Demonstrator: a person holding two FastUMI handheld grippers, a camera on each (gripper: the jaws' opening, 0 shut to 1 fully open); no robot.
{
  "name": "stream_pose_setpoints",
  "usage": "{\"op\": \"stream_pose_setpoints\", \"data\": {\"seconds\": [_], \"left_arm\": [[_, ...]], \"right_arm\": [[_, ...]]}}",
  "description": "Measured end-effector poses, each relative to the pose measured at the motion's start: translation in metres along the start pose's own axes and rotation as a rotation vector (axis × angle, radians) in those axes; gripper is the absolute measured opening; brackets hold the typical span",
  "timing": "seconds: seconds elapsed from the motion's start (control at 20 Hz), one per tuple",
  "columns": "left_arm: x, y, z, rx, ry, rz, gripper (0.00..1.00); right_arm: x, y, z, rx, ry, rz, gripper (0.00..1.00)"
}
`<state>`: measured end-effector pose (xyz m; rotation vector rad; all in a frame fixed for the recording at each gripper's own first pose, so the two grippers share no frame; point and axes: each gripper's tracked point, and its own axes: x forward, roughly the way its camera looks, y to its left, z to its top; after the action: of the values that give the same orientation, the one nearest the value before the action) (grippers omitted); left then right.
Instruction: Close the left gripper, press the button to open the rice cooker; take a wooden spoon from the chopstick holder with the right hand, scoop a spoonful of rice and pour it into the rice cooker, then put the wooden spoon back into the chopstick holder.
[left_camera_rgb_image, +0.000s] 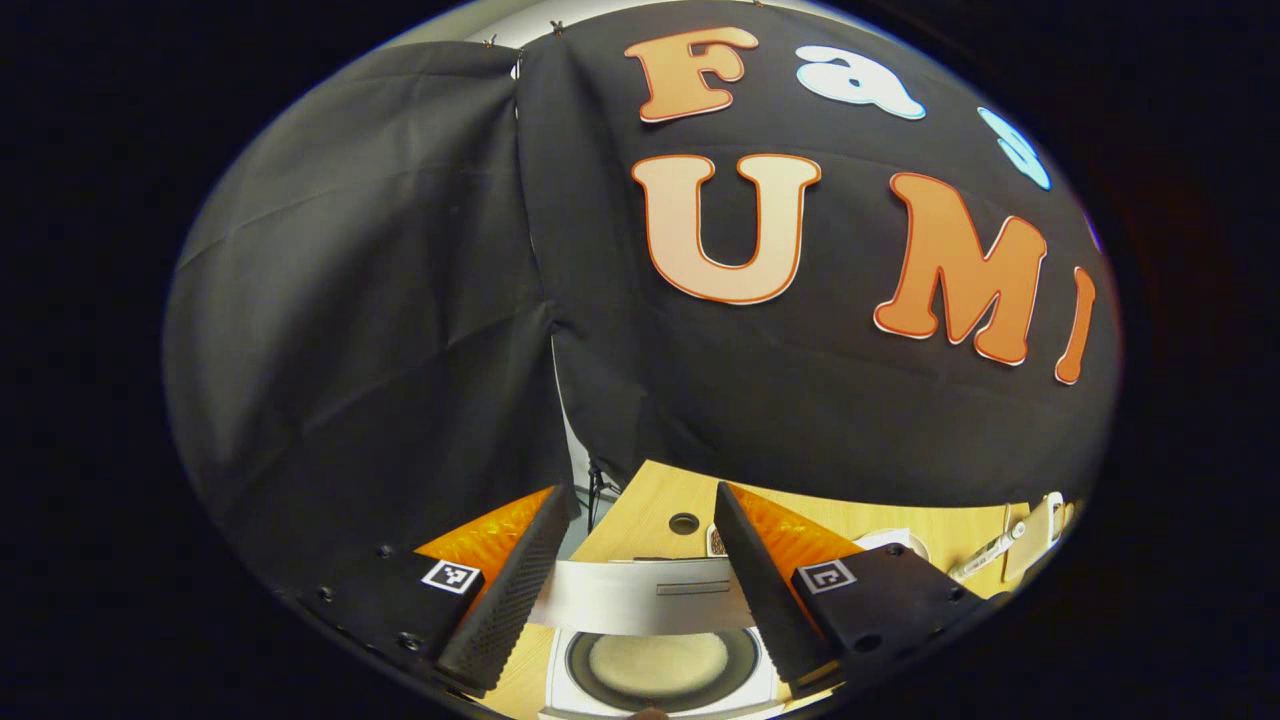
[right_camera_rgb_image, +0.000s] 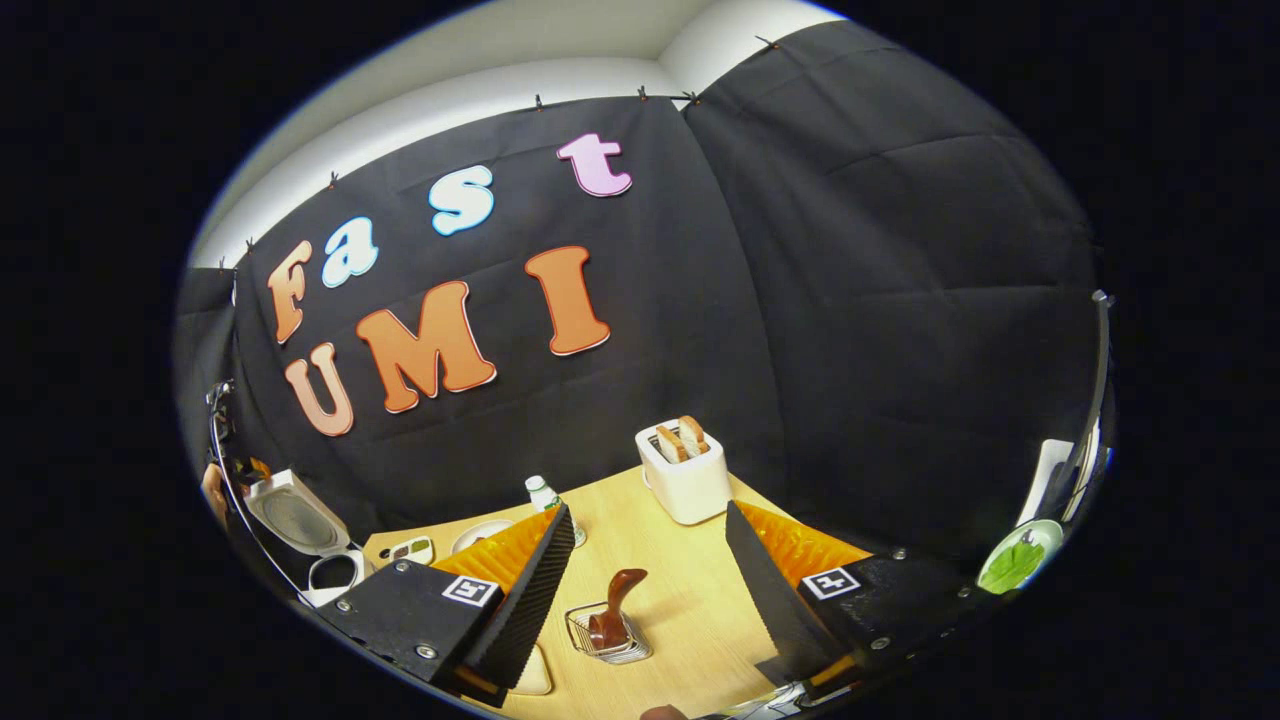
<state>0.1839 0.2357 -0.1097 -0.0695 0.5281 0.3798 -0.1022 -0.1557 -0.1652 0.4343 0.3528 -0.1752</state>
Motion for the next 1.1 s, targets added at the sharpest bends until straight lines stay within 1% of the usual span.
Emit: {"op": "stream_pose_setpoints", "data": {"seconds": [0.2, 0.35, 0.4, 0.5, 0.6, 0.8, 1.0, 1.1], "left_arm": [[-0.026, -0.009, -0.051, -0.013, 0.099, -0.042, 1.0], [-0.037, -0.012, -0.093, -0.014, 0.168, -0.046, 1.0], [-0.04, -0.014, -0.106, -0.021, 0.178, -0.044, 1.0], [-0.051, -0.019, -0.13, -0.002, 0.184, -0.045, 1.0], [-0.053, -0.021, -0.149, 0.012, 0.193, -0.045, 1.0], [-0.053, -0.022, -0.184, 0.011, 0.254, -0.052, 1.0], [-0.048, -0.022, -0.236, 0.014, 0.373, -0.05, 1.0], [-0.039, -0.024, -0.23, 0.023, 0.336, -0.051, 1.0]], "right_arm": [[0.016, 0.01, -0.007, 0.019, 0.029, 0.057, 0.95], [0.027, 0.017, -0.009, 0.037, 0.047, 0.101, 0.95], [0.03, 0.019, -0.008, 0.042, 0.05, 0.112, 0.95], [0.038, 0.029, -0.006, 0.051, 0.047, 0.14, 0.95], [0.042, 0.038, -0.004, 0.045, 0.044, 0.173, 0.95], [0.048, 0.047, -0.006, 0.012, 0.056, 0.205, 0.95], [0.047, 0.053, -0.005, -0.022, 0.06, 0.224, 0.95], [0.047, 0.055, -0.006, -0.042, 0.06, 0.229, 0.95]]}}
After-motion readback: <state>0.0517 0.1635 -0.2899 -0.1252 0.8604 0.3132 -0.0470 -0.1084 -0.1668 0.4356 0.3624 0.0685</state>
